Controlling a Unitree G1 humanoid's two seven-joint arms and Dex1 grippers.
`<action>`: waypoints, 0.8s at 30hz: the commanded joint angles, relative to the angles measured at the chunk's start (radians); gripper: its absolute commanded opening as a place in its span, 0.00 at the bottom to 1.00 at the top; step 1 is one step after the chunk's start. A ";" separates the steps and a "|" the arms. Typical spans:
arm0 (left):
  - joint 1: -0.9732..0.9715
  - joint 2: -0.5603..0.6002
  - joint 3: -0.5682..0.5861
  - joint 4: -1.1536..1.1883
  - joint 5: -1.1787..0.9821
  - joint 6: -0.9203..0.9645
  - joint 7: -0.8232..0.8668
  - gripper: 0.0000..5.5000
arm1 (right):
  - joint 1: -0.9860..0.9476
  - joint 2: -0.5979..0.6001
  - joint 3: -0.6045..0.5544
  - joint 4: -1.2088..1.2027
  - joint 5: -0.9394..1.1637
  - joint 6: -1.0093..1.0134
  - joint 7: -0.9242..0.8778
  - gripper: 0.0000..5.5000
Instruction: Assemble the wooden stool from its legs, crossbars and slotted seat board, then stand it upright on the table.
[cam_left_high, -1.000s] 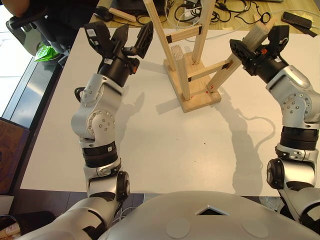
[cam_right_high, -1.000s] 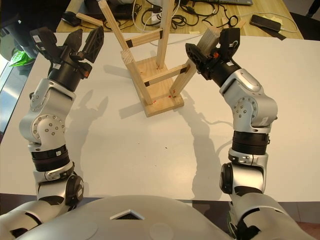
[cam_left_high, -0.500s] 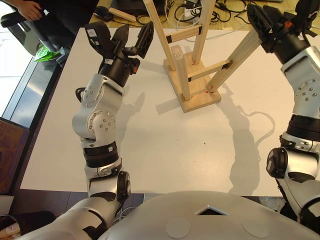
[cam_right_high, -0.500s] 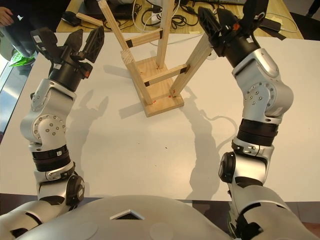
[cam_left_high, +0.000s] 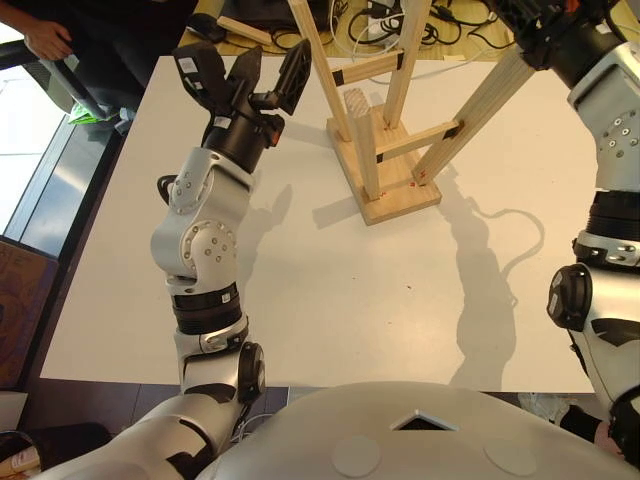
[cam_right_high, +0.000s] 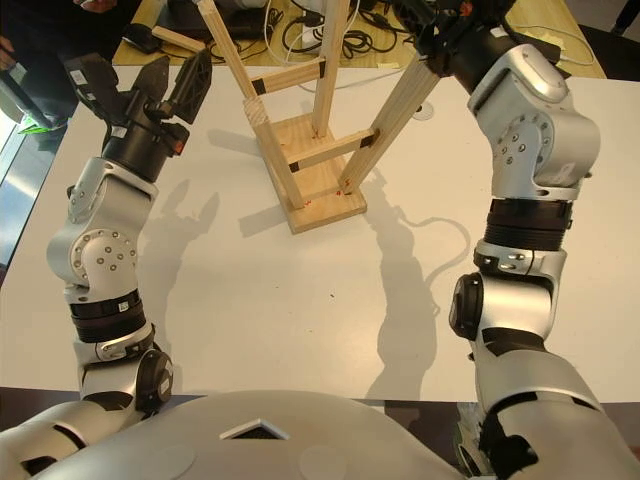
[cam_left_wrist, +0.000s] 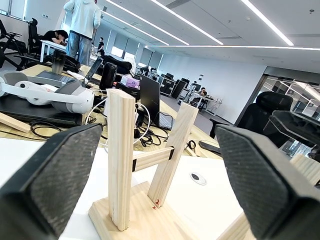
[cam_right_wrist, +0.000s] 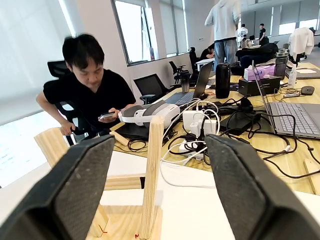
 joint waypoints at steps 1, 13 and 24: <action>-0.013 -0.001 -0.002 0.000 0.010 0.002 0.009 0.76 | 0.088 0.044 0.064 0.042 -0.025 0.053 0.016 0.61; -0.021 -0.021 -0.005 0.006 0.015 -0.013 0.024 0.76 | -0.074 0.167 -0.311 -0.007 0.300 0.001 -0.136 0.61; -0.081 -0.134 0.022 0.043 0.144 -0.167 0.223 0.76 | 0.098 0.047 -0.164 0.205 -0.162 -0.304 -0.327 0.61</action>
